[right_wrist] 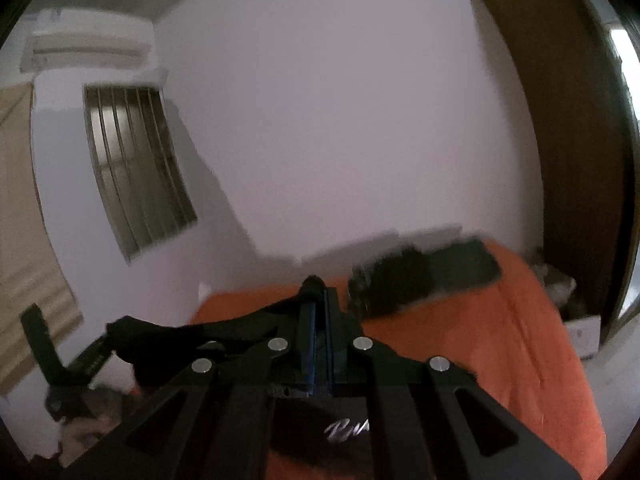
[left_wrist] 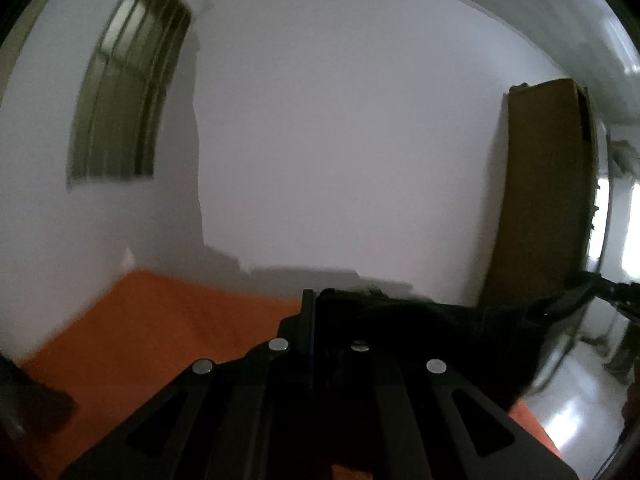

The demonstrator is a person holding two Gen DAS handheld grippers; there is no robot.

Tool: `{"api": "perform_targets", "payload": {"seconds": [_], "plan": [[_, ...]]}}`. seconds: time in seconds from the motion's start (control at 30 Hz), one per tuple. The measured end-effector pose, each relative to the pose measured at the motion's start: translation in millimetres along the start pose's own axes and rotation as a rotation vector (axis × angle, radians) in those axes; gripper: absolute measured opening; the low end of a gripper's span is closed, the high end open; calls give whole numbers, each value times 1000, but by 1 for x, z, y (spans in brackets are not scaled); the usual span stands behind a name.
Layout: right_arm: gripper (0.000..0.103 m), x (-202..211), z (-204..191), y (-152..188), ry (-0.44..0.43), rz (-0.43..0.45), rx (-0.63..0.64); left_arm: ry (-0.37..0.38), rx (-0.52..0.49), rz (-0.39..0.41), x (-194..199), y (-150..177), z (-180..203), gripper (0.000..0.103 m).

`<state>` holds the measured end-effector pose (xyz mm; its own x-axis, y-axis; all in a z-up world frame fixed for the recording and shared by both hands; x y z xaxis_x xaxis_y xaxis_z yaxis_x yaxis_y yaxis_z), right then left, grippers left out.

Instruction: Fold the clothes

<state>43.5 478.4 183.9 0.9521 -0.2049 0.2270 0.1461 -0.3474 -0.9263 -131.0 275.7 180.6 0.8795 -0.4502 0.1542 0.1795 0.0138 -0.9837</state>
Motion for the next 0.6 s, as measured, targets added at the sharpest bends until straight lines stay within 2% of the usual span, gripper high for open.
{"api": "perform_targets", "payload": {"seconds": [0.17,0.3,0.4,0.6], "plan": [[3,36,-42,-61,50,210,63,-49,-83,121,47,-103,24,3],[3,82,-74,-97,121,412,127,-72,-111,189,94,-150,45,3],[3,104,-87,-106,127,481,152,-101,-93,213,126,-170,52,3],[3,125,-93,-100,107,496,122,-147,-15,194,151,-174,48,3]]}}
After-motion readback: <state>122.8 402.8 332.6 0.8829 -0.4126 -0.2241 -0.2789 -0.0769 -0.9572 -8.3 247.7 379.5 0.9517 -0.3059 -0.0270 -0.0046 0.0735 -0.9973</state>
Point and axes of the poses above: each gripper's, at about its wrist camera, not at the fingertips, and x roughly against the way its jaws point, z to its right, y to its underside, the point moved 2 cm from there along -x, roughly the way its jaws point
